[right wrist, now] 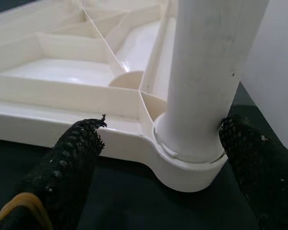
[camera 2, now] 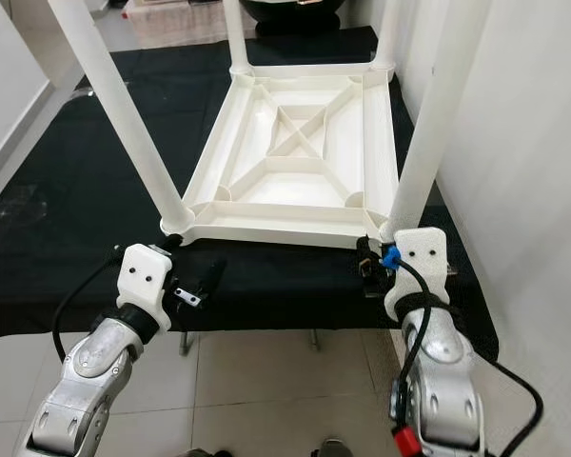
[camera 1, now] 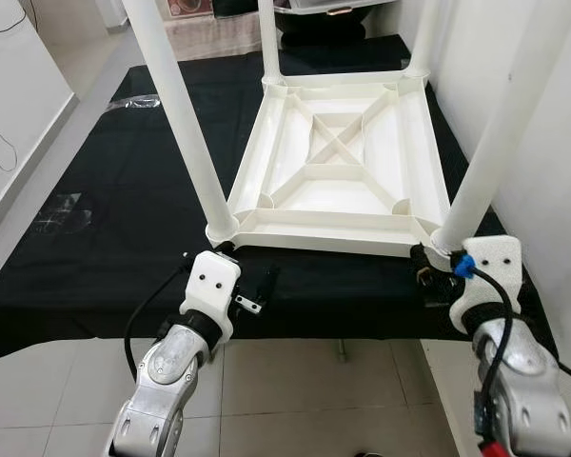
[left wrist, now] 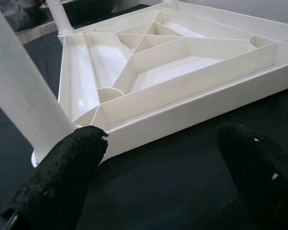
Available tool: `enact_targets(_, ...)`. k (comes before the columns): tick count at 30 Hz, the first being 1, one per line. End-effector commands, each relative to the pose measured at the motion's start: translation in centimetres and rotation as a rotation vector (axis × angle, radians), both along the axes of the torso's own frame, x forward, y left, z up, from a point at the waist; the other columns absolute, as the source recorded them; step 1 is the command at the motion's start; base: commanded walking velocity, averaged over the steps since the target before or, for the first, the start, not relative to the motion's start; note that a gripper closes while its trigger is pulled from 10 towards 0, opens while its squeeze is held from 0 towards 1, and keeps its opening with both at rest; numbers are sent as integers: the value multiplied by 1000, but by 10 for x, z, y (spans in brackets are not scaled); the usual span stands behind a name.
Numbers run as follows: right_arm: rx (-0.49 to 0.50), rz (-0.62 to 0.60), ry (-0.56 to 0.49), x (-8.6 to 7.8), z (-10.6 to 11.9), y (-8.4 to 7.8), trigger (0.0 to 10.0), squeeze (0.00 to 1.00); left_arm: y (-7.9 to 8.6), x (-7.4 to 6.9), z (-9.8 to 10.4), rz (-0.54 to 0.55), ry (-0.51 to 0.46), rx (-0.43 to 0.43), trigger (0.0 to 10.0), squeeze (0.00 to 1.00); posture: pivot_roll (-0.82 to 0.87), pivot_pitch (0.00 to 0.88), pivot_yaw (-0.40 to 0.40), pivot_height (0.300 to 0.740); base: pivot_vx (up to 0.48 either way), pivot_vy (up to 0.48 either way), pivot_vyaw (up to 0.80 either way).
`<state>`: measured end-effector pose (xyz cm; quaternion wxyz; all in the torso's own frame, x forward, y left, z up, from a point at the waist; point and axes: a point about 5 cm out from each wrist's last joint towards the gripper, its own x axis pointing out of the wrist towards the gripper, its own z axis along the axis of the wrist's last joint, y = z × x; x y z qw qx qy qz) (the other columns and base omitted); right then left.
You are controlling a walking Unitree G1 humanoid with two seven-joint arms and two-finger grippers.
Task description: Building children table
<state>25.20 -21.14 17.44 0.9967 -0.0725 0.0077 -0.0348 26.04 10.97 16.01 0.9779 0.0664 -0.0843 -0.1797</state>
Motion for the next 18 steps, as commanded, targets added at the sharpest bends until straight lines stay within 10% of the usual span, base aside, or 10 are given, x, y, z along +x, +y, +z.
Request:
enact_targets(1,27,23,-5,-4,0,4,10000,0,1,-1,0,-1,-3,33,10000,0,-116,177,98,740,0,0,0)
enact_targets(18,43,323,-140,19,20,63,10000,0,-1,11,24,53,-130,101,10000,0,-80,158,95,740,0,0,0)
